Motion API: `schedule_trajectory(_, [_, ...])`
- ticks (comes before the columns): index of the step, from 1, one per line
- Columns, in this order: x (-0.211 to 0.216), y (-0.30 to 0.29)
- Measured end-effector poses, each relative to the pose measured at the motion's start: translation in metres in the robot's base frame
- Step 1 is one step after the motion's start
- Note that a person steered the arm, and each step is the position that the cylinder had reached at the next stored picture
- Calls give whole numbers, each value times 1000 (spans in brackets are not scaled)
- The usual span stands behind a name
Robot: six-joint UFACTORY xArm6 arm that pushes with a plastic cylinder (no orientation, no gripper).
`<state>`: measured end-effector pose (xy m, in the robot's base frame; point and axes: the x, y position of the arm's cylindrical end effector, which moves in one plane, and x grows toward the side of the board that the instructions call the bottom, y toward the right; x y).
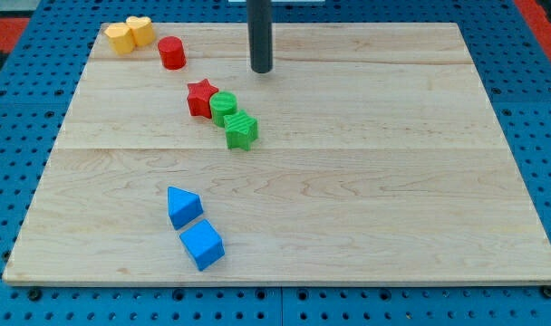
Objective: Put the red star to the left side of green circle
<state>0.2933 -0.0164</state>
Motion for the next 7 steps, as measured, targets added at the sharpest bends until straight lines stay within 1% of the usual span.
schedule_trajectory(4, [0, 0])
schedule_trajectory(5, [12, 1])
schedule_trajectory(6, [33, -12])
schedule_trajectory(7, [43, -76])
